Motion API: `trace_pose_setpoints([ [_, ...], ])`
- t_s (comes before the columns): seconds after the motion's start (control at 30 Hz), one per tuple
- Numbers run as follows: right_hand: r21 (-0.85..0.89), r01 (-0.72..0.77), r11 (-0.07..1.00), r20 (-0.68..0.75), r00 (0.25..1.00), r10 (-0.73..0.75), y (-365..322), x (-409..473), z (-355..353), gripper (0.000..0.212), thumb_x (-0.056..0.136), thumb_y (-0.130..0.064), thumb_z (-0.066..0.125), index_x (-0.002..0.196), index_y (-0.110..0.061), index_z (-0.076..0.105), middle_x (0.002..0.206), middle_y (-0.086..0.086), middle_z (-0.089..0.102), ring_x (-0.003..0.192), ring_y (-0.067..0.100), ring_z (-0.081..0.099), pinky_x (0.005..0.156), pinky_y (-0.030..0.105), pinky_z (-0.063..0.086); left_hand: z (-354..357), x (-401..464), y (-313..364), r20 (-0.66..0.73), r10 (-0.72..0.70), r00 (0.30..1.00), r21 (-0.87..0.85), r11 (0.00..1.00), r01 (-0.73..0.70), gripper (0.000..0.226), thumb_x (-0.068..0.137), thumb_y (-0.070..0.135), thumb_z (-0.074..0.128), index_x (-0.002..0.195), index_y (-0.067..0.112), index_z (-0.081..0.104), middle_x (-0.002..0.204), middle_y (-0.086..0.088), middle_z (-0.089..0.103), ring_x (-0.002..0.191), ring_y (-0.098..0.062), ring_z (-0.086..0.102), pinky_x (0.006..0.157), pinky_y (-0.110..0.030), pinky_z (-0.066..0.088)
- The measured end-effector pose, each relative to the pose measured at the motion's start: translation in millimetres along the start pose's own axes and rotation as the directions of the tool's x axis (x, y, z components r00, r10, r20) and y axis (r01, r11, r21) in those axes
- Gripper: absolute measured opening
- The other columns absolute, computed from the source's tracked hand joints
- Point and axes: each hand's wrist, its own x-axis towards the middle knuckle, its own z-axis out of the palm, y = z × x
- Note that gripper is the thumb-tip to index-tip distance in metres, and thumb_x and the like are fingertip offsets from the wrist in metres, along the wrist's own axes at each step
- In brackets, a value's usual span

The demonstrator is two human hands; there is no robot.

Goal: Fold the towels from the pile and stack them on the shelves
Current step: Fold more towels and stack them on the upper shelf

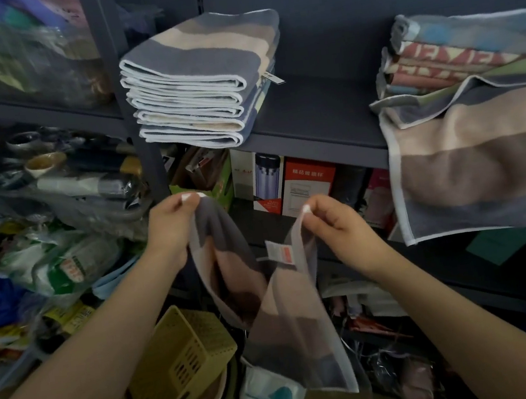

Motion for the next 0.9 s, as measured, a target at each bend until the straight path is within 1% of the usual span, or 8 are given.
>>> trace_pose_setpoints([
  [0.1, -0.253, -0.039, 0.967, -0.186, 0.982, -0.009, 1, -2, 0, 0.016, 0.097, -0.025, 0.043, 0.082, -0.021, 0.046, 0.061, -0.004, 0.053, 0.054, 0.015, 0.054, 0.053, 0.034, 0.046, -1, -1, -1, 0.017, 0.032, 0.999, 0.061, 0.998, -0.033, 0.012, 0.091, 0.014, 0.056, 0.086, 0.012, 0.067, 0.077, 0.001, 0.062, 0.073, -0.013, 0.057, 0.066, -0.024, 0.044],
  [0.17, -0.555, -0.135, 0.821, -0.260, 0.966, -0.017, -1, -1, -2, 0.014, 0.098, -0.028, 0.041, 0.090, -0.017, 0.045, 0.065, -0.001, 0.056, 0.053, 0.018, 0.055, 0.050, 0.036, 0.049, 0, -6, -2, 0.071, 0.074, 0.995, 0.081, 0.994, -0.080, 0.016, 0.090, 0.013, 0.057, 0.078, 0.017, 0.066, 0.077, 0.000, 0.063, 0.075, -0.014, 0.058, 0.071, -0.026, 0.045],
  [0.27, -0.762, -0.137, 0.633, -0.174, 0.985, 0.003, -4, -3, -2, 0.011, 0.098, -0.024, 0.041, 0.100, -0.015, 0.045, 0.079, 0.002, 0.060, 0.065, 0.022, 0.060, 0.057, 0.035, 0.051, 8, -22, 1, 0.161, 0.129, 0.978, 0.063, 0.988, -0.141, 0.013, 0.089, 0.009, 0.057, 0.083, 0.013, 0.067, 0.079, -0.002, 0.064, 0.078, -0.016, 0.059, 0.072, -0.027, 0.046],
  [0.37, -0.528, 0.232, 0.817, 0.147, 0.972, -0.181, -17, -9, 10, 0.014, 0.094, -0.026, 0.046, 0.101, -0.017, 0.055, 0.082, -0.001, 0.060, 0.072, 0.018, 0.061, 0.062, 0.036, 0.051, 19, -45, 11, 0.254, 0.150, 0.956, 0.025, 0.987, -0.161, 0.013, 0.090, 0.008, 0.055, 0.092, 0.010, 0.067, 0.079, 0.002, 0.066, 0.074, -0.010, 0.060, 0.065, -0.015, 0.049],
  [0.43, -0.351, 0.333, 0.875, 0.190, 0.940, -0.282, -22, -9, 16, 0.017, 0.091, -0.029, 0.051, 0.095, -0.017, 0.062, 0.085, -0.002, 0.063, 0.076, 0.013, 0.059, 0.066, 0.034, 0.049, 23, -62, 16, 0.312, 0.167, 0.935, 0.008, 0.984, -0.178, 0.016, 0.090, 0.008, 0.054, 0.086, 0.016, 0.068, 0.078, 0.005, 0.067, 0.071, -0.004, 0.061, 0.065, -0.013, 0.049],
  [0.63, -0.286, 0.158, 0.945, -0.181, 0.959, -0.216, -19, -1, 19, 0.011, 0.083, -0.018, 0.067, 0.082, -0.007, 0.066, 0.098, 0.000, 0.054, 0.085, 0.009, 0.053, 0.074, 0.028, 0.046, 30, -96, 20, 0.426, 0.178, 0.887, -0.143, 0.981, -0.128, 0.025, 0.094, 0.010, 0.046, 0.090, 0.021, 0.068, 0.069, 0.010, 0.068, 0.061, 0.002, 0.060, 0.055, -0.010, 0.043],
  [0.77, -0.105, 0.122, 0.987, -0.115, 0.984, -0.134, -21, -2, 17, 0.006, 0.082, -0.015, 0.067, 0.078, -0.012, 0.065, 0.100, -0.011, 0.053, 0.090, -0.010, 0.050, 0.078, 0.005, 0.037, 30, -100, 19, 0.438, 0.182, 0.881, -0.166, 0.979, -0.120, 0.029, 0.095, 0.013, 0.046, 0.087, 0.027, 0.070, 0.086, 0.001, 0.072, 0.077, -0.011, 0.066, 0.064, -0.022, 0.049],
  [0.9, 0.004, 0.055, 0.998, -0.030, 0.998, -0.055, -24, -4, 14, 0.012, 0.085, -0.016, 0.064, 0.074, -0.020, 0.059, 0.080, -0.009, 0.060, 0.078, 0.000, 0.055, 0.070, 0.012, 0.042, 29, -100, 17, 0.462, 0.214, 0.861, -0.116, 0.977, -0.180, 0.026, 0.095, 0.010, 0.046, 0.093, 0.021, 0.069, 0.091, 0.001, 0.072, 0.087, -0.011, 0.066, 0.073, -0.023, 0.050],
])
